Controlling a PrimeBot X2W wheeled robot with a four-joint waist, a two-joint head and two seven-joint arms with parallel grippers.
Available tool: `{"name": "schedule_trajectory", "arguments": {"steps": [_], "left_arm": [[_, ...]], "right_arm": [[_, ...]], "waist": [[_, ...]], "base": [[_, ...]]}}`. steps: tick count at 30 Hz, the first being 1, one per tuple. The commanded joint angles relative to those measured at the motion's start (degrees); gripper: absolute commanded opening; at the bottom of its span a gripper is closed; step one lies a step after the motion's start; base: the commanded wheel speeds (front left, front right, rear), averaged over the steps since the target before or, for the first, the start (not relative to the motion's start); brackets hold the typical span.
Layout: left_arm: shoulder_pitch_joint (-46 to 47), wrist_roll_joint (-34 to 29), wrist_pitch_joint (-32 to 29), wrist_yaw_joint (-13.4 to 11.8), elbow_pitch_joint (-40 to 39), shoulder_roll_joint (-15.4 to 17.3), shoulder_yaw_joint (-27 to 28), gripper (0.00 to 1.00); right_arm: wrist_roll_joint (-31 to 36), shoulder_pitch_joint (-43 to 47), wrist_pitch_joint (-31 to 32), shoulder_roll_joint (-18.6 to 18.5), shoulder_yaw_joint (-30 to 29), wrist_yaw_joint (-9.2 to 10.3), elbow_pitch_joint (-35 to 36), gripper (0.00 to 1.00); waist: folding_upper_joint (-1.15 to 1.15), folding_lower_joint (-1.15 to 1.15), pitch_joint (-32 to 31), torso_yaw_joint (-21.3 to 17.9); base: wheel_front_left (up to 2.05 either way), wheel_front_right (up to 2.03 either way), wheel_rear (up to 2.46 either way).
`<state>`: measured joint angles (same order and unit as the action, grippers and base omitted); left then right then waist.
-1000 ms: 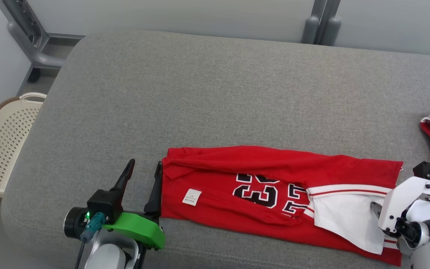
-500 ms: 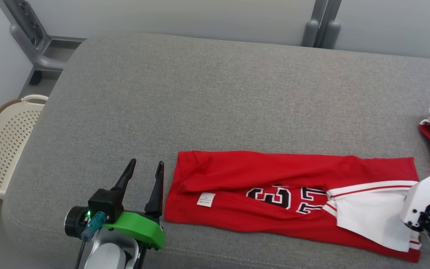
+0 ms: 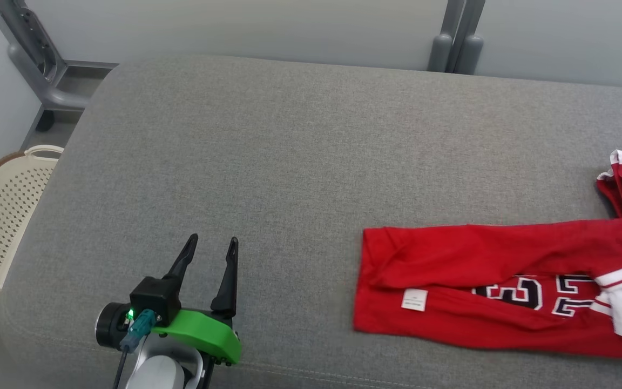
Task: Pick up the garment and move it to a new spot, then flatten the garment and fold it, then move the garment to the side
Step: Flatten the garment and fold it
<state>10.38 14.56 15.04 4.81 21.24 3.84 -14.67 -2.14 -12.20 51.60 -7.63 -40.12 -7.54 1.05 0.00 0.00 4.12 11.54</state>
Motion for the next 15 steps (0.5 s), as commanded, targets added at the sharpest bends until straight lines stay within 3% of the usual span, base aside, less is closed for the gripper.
{"name": "schedule_trajectory", "arguments": {"steps": [1,6,15], "left_arm": [[-0.36,-0.41,0.14,0.27,0.28,-0.23,0.00,1.00],[-0.74,-0.63,0.14,0.34,0.51,-0.26,0.08,1.00],[-0.78,-0.92,0.14,0.70,0.73,-0.38,0.17,1.00]], "right_arm": [[1.15,0.91,1.04,-0.65,-1.39,0.11,1.63,0.00],[0.38,2.56,4.29,-0.97,-1.26,0.07,5.59,0.00],[-4.54,4.26,7.68,2.40,15.93,0.07,9.32,0.00]], "waist": [[0.00,0.00,-0.25,0.02],[0.00,0.00,-0.82,0.00],[0.00,0.00,-1.34,-0.35]], "base": [[0.00,0.00,0.00],[0.00,0.00,0.00],[0.00,0.00,0.00]]}}
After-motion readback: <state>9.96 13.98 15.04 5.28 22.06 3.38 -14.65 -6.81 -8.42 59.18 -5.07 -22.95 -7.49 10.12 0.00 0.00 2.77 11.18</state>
